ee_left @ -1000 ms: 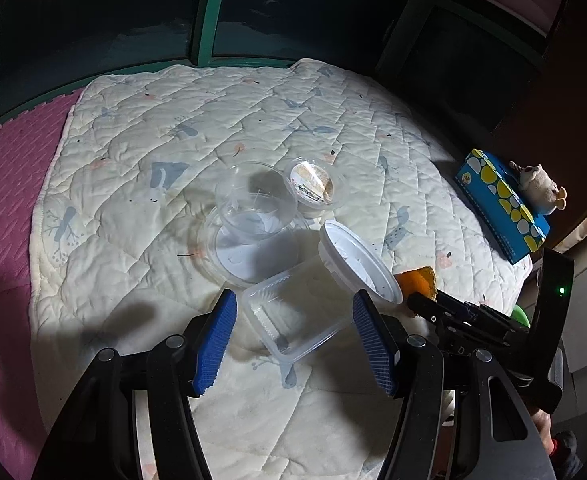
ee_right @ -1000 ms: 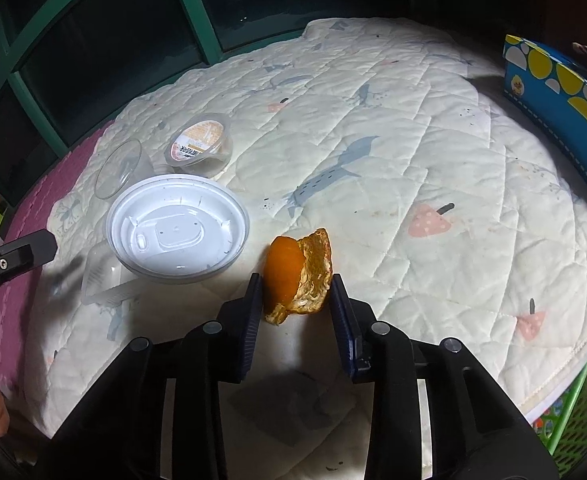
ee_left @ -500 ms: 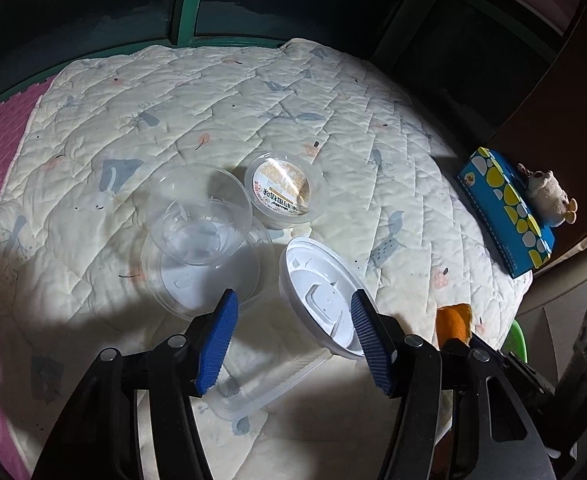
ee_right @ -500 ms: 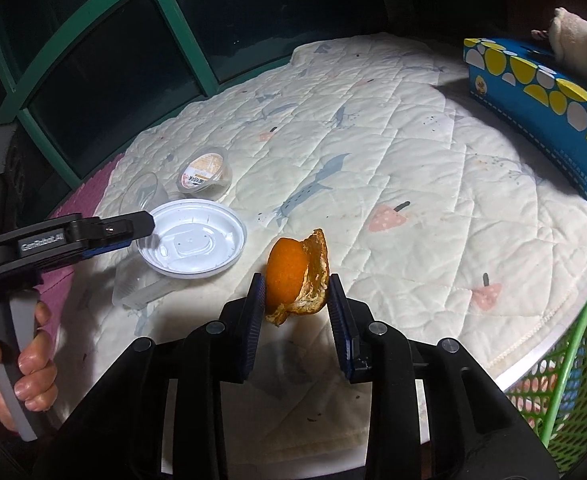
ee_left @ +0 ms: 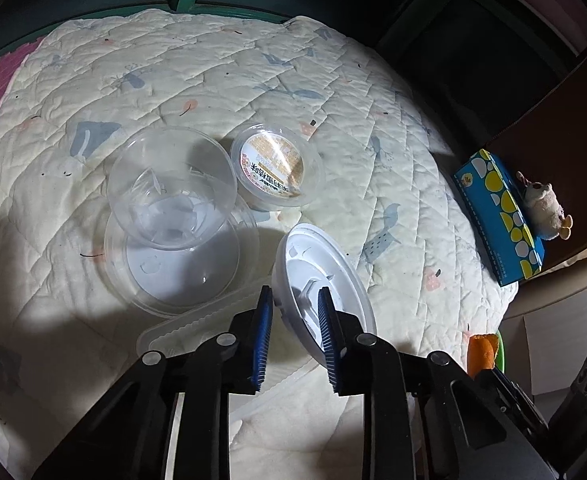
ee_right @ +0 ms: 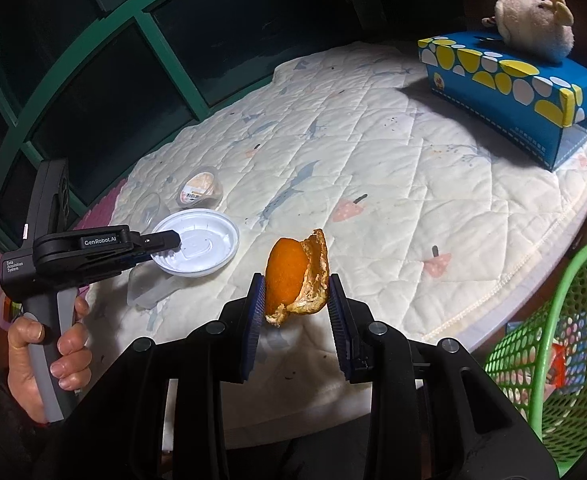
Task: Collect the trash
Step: 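Carry the lid with the left gripper while the right gripper drops the peel into the basket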
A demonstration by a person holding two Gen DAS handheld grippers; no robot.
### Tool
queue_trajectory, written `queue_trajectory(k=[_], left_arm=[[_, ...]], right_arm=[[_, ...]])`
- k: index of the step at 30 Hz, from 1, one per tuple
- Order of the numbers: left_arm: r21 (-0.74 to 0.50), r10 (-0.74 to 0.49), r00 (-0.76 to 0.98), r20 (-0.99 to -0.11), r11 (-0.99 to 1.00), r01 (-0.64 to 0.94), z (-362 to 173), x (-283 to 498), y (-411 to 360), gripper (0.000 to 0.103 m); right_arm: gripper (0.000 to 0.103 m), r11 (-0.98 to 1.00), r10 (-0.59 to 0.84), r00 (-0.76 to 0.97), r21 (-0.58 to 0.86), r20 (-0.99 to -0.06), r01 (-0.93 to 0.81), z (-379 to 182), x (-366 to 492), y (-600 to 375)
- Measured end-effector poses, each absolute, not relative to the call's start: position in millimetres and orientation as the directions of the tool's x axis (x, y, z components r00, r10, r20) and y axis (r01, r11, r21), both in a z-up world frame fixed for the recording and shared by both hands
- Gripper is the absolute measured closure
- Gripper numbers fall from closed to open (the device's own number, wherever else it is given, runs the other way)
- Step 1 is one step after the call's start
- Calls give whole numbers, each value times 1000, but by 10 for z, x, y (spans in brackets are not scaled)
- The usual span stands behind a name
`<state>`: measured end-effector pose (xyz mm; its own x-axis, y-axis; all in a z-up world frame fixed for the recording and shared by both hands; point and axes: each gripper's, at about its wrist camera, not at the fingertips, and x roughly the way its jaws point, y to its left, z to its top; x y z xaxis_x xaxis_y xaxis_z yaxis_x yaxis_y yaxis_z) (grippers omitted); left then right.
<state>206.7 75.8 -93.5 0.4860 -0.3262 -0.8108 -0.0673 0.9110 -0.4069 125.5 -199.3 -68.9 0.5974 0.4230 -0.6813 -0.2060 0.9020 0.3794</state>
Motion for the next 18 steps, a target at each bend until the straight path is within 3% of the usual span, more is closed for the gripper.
queue_trajectory(k=[2, 18], left_arm=[[-429, -346, 482, -805, 900, -71, -957, 2065, 769, 92], [-477, -436, 515, -738, 877, 58, -539, 1812, 469, 94]], right_arm=[[71, 906, 412, 605, 375, -681, -195, -685, 1224, -2035], [71, 925, 326, 669, 371, -668, -80, -639, 910, -2681]])
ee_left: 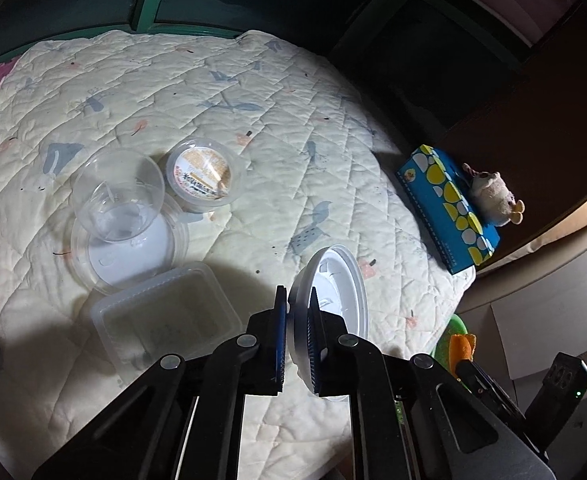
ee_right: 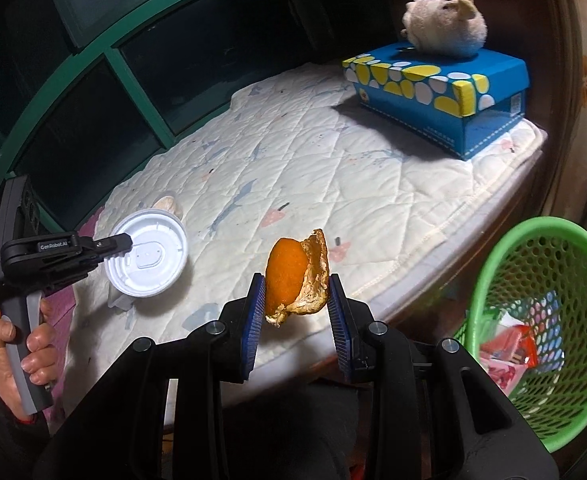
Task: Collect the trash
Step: 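Carry the lid with the left gripper while the right gripper drops the peel into the basket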
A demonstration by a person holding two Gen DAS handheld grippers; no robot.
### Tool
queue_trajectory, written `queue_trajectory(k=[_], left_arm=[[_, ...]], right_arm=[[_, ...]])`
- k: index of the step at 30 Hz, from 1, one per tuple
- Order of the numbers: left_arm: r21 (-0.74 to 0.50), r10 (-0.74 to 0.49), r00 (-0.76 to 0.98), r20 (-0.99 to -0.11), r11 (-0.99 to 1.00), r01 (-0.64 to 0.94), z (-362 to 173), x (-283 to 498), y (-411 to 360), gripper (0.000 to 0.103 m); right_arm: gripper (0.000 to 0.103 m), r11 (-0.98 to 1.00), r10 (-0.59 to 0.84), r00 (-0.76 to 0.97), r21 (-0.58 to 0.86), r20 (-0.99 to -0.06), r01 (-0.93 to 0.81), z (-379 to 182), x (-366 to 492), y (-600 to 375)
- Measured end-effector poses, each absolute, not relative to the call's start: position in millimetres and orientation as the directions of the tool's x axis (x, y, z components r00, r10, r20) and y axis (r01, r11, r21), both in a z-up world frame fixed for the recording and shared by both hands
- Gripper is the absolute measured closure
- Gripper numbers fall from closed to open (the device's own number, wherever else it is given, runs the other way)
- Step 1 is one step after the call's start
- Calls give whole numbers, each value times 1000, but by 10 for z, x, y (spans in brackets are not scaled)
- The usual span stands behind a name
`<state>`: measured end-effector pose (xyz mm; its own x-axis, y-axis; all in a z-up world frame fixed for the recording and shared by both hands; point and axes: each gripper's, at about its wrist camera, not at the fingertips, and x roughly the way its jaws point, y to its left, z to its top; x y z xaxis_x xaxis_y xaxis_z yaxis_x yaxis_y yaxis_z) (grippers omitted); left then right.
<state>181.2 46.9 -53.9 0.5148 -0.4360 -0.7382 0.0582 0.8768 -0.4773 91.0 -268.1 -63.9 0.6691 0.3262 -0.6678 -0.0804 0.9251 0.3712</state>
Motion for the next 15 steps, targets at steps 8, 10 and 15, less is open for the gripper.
queue_trajectory(k=[8, 10, 15], left_arm=[[-524, -536, 453, -712, 836, 164, -458, 1735, -33, 94], [-544, -566, 428, -704, 818, 187, -458, 1731, -189, 94], [-542, -596, 385, -705, 803, 250, -433, 1729, -614, 94]], right_arm=[[71, 936, 226, 684, 348, -693, 44, -734, 664, -3266], [71, 936, 201, 682, 342, -703, 77, -780, 587, -3438], [71, 937, 121, 666, 307, -736, 168, -897, 421, -3837]])
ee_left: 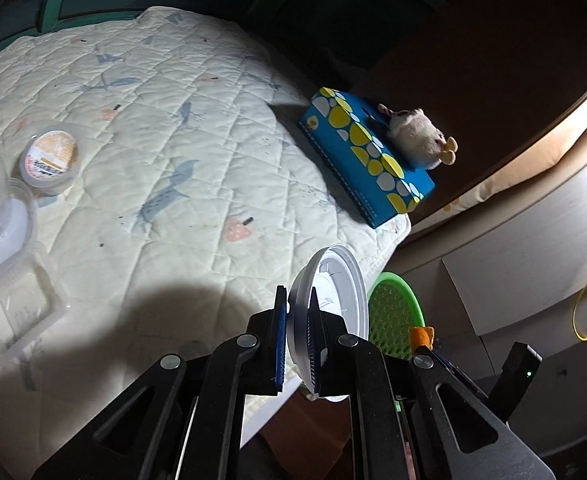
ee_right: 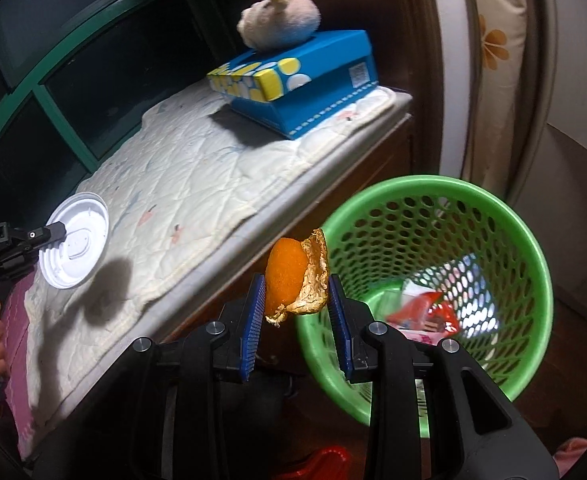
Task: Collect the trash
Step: 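Carry the lid with the left gripper while the right gripper drops the peel into the basket, then open the left gripper to release the white lid into the basket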
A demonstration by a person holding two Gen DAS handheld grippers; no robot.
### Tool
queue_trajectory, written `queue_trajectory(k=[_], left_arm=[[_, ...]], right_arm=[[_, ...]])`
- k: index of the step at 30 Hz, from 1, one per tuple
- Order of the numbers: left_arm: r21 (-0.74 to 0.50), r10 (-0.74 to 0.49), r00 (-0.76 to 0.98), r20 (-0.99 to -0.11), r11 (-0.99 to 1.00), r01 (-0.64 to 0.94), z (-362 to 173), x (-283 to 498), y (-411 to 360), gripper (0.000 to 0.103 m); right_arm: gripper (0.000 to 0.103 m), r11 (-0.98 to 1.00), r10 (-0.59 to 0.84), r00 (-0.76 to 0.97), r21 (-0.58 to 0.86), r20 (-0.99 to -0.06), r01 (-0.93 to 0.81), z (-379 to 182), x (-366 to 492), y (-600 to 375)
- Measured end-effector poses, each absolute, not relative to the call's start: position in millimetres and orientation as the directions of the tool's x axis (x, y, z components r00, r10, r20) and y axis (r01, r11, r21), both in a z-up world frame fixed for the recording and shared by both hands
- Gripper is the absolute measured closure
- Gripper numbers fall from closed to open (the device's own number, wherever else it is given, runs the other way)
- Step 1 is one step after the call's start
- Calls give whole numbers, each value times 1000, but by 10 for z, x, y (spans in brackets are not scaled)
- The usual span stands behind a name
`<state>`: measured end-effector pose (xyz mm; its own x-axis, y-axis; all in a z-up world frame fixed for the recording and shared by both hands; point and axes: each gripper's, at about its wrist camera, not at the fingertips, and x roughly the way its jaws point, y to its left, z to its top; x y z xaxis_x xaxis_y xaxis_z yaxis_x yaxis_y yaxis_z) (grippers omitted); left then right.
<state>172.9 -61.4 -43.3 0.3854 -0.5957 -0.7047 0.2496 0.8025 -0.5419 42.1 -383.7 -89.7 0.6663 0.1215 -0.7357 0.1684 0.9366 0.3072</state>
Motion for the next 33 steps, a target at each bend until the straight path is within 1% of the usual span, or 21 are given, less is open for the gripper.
queue_trajectory(k=[8, 18, 22, 30, 32, 33], left_arm=[[-515, -618, 308, -723, 780, 355, -412, 1724, -1330, 94], [-481, -615, 248, -749, 762, 434, -443, 1682, -1908, 94], [-467, -610, 222, -760, 751, 466, -491, 1644, -2121, 94], [-439, -587, 168, -792, 739, 510, -670, 1572, -2532, 94], [-419, -573, 166, -803, 740, 526, -715, 1542, -2631, 94], [-412, -567, 165, -807, 741, 531, -737, 1532, -2672, 94]], right_arm=[[70, 914, 48, 629, 288, -776, 285, -1114, 203, -4334], [68, 894, 28, 600, 289, -799, 343, -1327, 135, -4591], [61, 885, 17, 612, 297, -790, 359, -1305, 67, -4645], [55, 863, 7, 649, 332, -761, 380, -1159, -88, -4759], [51, 853, 11, 660, 352, -751, 386, -1132, -125, -4785], [51, 848, 15, 666, 363, -746, 387, -1118, -144, -4799]])
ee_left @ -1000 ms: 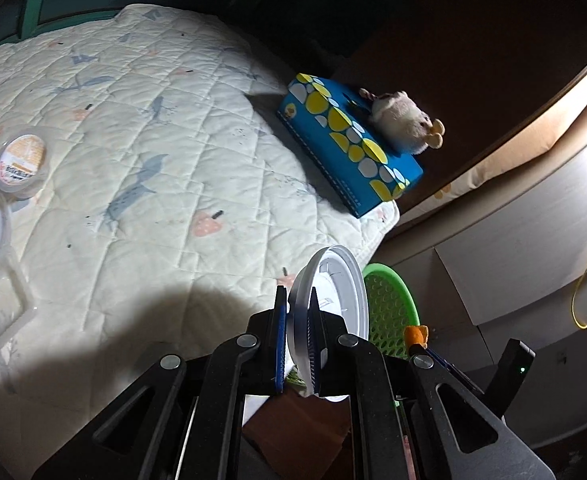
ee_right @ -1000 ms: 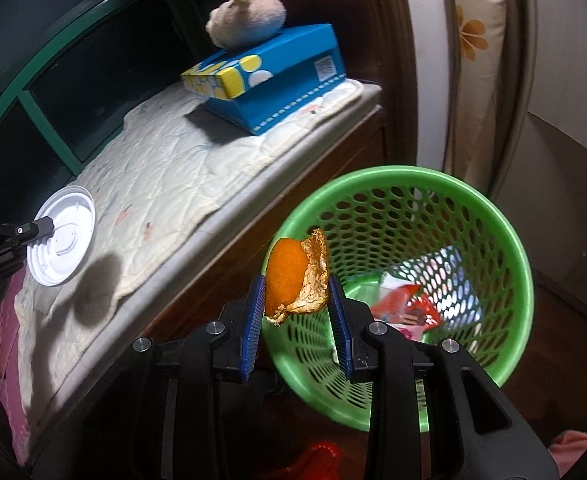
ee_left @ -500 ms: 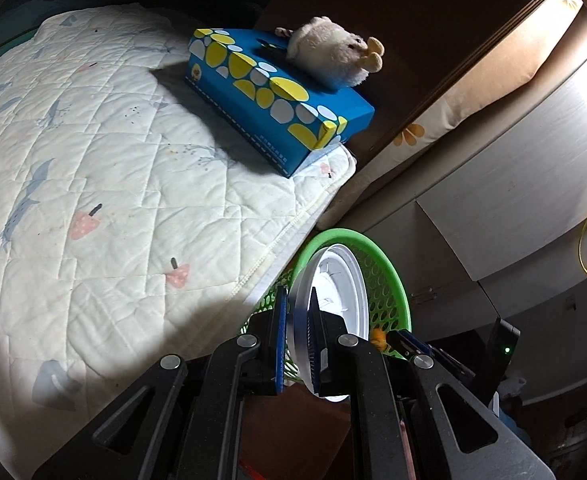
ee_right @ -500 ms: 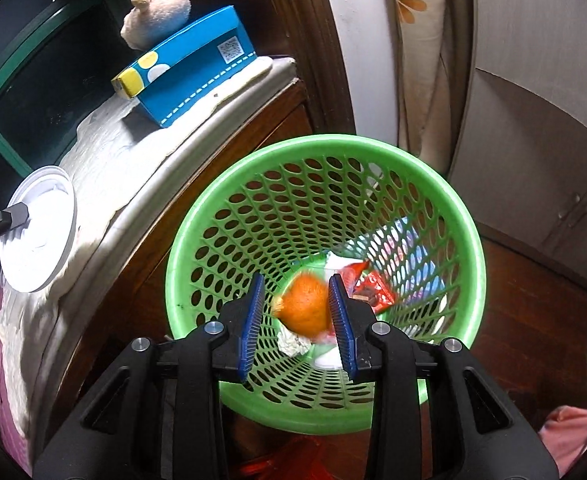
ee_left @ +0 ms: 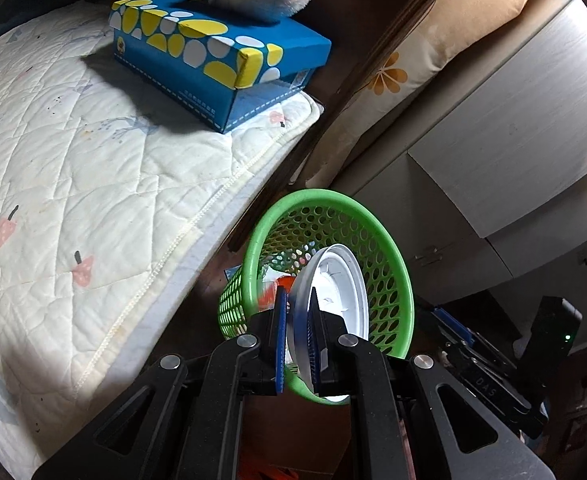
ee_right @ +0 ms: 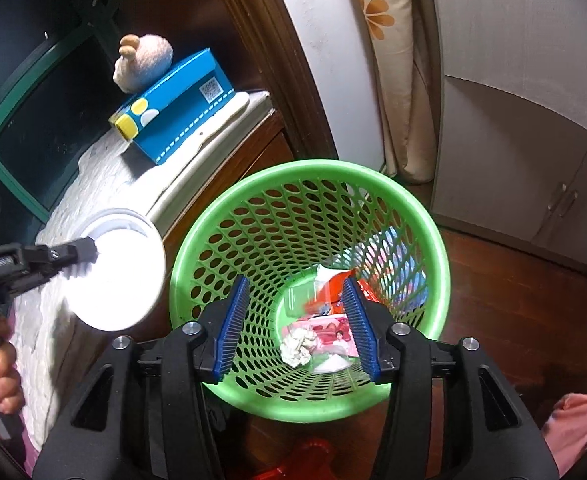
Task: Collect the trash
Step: 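Open the left gripper to release the white lid into the basket, then move both grippers back over the mattress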
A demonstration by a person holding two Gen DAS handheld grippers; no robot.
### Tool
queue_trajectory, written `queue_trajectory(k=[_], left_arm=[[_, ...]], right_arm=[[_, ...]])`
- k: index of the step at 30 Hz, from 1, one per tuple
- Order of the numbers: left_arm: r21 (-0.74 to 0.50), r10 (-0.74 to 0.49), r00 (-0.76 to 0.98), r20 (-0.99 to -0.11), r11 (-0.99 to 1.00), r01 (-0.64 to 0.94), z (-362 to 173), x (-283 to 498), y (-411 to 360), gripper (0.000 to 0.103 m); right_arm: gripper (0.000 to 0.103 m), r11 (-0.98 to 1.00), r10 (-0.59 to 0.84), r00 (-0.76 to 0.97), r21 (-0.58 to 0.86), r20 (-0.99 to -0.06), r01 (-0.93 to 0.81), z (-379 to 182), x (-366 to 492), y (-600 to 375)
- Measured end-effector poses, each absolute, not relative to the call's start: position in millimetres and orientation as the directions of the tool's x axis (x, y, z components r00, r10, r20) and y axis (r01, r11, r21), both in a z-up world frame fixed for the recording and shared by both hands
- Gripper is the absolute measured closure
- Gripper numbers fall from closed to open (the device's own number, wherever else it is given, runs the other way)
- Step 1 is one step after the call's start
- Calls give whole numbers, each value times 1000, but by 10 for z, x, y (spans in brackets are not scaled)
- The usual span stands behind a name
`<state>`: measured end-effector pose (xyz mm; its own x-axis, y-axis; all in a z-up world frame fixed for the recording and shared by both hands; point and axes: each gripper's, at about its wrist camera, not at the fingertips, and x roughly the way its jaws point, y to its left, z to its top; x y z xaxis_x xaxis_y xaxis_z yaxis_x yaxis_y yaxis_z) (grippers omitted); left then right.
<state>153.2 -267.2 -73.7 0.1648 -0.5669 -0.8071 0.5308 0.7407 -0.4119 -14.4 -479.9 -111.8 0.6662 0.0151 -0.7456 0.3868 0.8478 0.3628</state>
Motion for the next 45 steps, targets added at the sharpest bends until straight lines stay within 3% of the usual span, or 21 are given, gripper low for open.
queue_trajectory(k=[14, 21, 39, 41, 42, 45], left_arm=[[-349, -491, 117, -863, 749, 563, -1071, 1422, -3084, 94], [-389, -520, 88, -850, 731, 561, -1103, 1408, -3163, 68], [-364, -531, 215, -820, 772, 522, -767, 1340, -2392, 67], [-360, -530, 239, -814, 782, 509, -712, 1330, -2247, 62], [-349, -523, 261, -811, 791, 502, -681, 1316, -2158, 54], [-330, -507, 309, -805, 814, 477, -603, 1308, -1903, 52]], right_arm=[[50, 821, 13, 697, 405, -717, 401, -1043, -344, -4894], [50, 817, 15, 699, 412, -715, 404, -1045, -372, -4891], [50, 858, 70, 713, 407, -697, 314, -847, -185, -4545], [50, 868, 84, 716, 404, -693, 289, -804, -125, -4444], [50, 872, 93, 717, 404, -691, 276, -785, -95, -4395], [45, 886, 119, 720, 401, -683, 234, -725, 0, -4227]])
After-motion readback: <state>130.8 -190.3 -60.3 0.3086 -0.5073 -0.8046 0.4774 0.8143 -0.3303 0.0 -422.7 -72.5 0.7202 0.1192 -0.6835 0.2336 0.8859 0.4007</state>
